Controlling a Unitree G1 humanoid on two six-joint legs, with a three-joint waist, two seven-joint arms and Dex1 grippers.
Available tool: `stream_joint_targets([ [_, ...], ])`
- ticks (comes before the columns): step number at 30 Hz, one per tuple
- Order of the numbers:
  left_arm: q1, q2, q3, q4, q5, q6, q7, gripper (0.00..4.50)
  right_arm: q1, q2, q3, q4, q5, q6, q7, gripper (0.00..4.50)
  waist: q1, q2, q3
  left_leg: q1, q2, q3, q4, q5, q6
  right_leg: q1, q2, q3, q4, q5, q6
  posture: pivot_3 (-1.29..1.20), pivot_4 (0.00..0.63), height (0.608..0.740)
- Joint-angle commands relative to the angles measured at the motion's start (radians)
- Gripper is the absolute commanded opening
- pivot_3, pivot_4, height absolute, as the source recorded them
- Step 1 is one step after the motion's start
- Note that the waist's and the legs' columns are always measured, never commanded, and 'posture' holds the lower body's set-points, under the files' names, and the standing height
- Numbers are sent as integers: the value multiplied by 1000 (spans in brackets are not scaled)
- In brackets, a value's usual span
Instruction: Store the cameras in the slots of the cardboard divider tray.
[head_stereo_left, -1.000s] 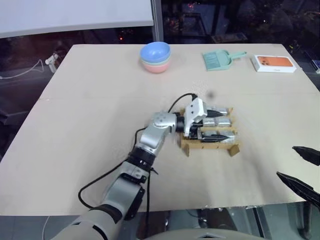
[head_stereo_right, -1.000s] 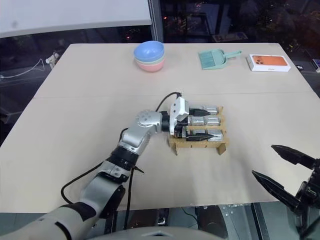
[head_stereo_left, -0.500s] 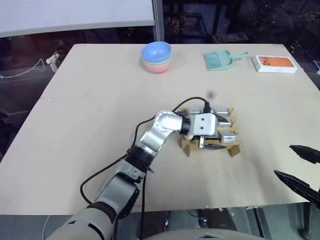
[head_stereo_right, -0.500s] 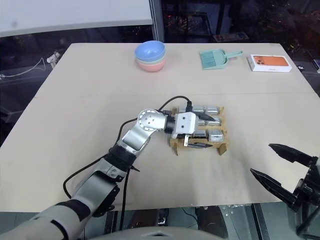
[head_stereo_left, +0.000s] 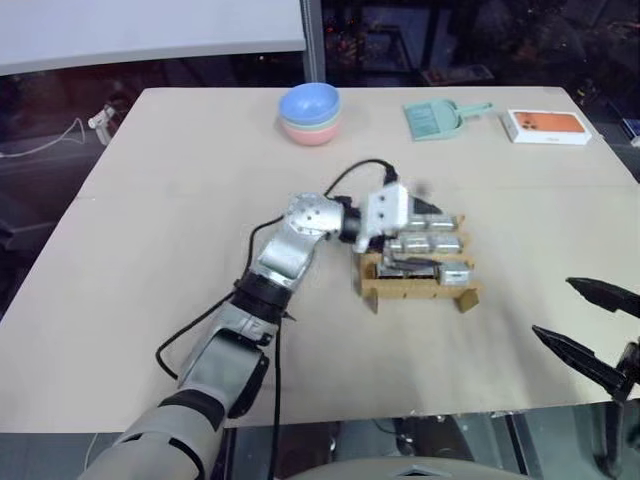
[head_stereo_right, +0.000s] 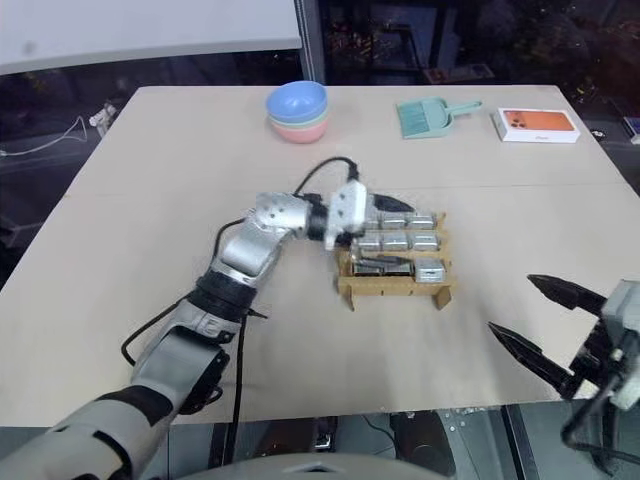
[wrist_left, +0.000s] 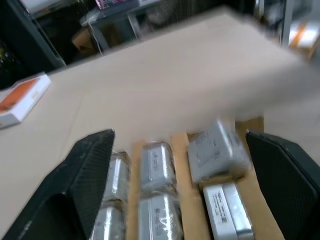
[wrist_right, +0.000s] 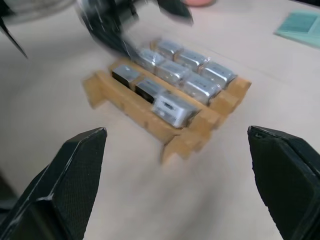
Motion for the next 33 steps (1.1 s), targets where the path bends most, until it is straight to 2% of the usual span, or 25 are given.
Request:
stream_joint_targets([
  [1, -23, 177, 113, -118, -157, 204, -139, 4328, -98, -52, 153, 8, -122, -1, -62, 4500, -9, 0, 0, 0, 0, 1, 0, 0, 0, -1, 1, 0, 1, 0, 0, 0, 150, 740],
  [5, 29, 424, 178, -222, -249, 340, -281, 4328, -292, -123, 403, 107, -335, -33, -109, 4500, -20, -1, 1, -1, 0, 1, -1, 0, 0, -3, 2, 1, 3, 0, 0, 0, 150, 740],
  [7, 52, 489, 209, -266, -283, 380, -292, 4328, -380, -134, 497, 184, -432, -86, -113, 4500, -18, -1, 1, -1, 0, 2, -1, 0, 0, -3, 1, 2, 3, 0, 0, 0, 150, 740],
  [13, 144, 613, 296, -368, -319, 371, -296, 4328, -565, -139, 670, 369, -588, -251, -50, 4500, 1, -4, 3, -2, -1, 5, 0, 0, 0, -3, 0, 2, 1, 0, 0, 0, 150, 740],
  [18, 177, 662, 341, -411, -364, 411, -273, 4328, -629, -130, 710, 434, -616, -318, -13, 4500, 8, -6, 4, -2, -1, 8, 0, 0, -1, -3, 0, 1, 2, 0, 0, 0, 150, 740],
  [24, 196, 667, 359, -442, -411, 449, -245, 4328, -655, -121, 726, 479, -640, -379, 6, 4500, 6, -7, 5, -2, -1, 8, 0, 0, -1, -3, 0, 2, 2, 0, 0, 0, 150, 740],
  [27, 202, 669, 352, -444, -409, 446, -236, 4355, -663, -108, 725, 477, -642, -400, 9, 3640, 6, -7, 5, -2, -1, 9, 0, 0, -1, -3, 0, 2, 2, 0, 0, 0, 150, 740],
  [30, 205, 673, 344, -448, -401, 445, -227, 4355, -661, -104, 727, 457, -630, -401, 28, 2023, 5, -7, 5, -2, -1, 9, 0, 1, -1, -3, 0, 2, 3, 0, 0, 0, 150, 740],
  [33, 209, 676, 340, -453, -413, 451, -234, 4355, -655, -107, 726, 428, -622, -385, 42, 835, 5, -7, 5, -2, -1, 9, 0, 1, -1, -3, 0, 2, 3, 0, 0, 0, 150, 740],
])
